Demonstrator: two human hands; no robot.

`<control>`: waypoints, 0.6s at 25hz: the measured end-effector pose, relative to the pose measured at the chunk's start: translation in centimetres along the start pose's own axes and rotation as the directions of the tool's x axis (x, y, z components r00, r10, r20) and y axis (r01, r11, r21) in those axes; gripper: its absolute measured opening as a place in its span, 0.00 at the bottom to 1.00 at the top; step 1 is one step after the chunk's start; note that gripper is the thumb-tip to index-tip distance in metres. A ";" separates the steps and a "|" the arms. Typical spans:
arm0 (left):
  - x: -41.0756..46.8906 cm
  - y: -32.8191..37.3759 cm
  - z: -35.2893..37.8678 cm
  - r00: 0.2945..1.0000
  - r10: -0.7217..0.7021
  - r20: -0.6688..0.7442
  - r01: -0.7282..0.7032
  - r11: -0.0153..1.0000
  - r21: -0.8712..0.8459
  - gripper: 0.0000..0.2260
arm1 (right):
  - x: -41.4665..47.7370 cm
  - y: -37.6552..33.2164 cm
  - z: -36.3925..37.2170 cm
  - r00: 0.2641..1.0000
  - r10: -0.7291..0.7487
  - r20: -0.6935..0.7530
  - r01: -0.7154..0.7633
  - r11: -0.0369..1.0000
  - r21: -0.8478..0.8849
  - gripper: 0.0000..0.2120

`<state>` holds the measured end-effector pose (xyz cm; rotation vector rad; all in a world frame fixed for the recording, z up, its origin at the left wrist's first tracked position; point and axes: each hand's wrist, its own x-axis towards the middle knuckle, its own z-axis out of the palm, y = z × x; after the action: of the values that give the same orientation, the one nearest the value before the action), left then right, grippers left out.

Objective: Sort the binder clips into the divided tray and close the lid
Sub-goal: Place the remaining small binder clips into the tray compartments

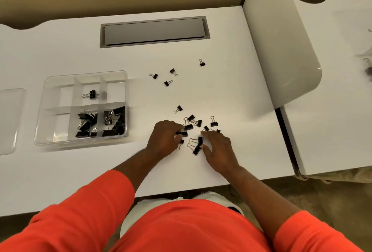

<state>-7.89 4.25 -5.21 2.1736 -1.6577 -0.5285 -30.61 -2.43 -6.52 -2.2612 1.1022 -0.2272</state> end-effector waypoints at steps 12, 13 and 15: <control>1.1 1.0 0.5 0.998 0.059 0.040 -0.065 0.983 0.174 0.11 | 4.8 -1.4 -0.5 0.995 -0.099 0.010 0.100 0.994 -0.054 0.20; 1.1 0.9 0.4 0.998 0.061 0.032 -0.065 0.984 0.163 0.11 | 5.2 -1.5 -0.5 0.994 -0.107 0.017 0.107 0.992 -0.062 0.20; 1.0 0.6 -0.1 0.999 0.052 0.006 -0.052 0.992 0.116 0.12 | 5.9 -1.8 -0.5 0.992 -0.127 0.021 0.128 0.989 -0.072 0.20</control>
<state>-8.15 3.11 -4.93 2.2042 -1.7823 -0.4311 -25.82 -6.31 -5.62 -2.3973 0.9729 -0.2225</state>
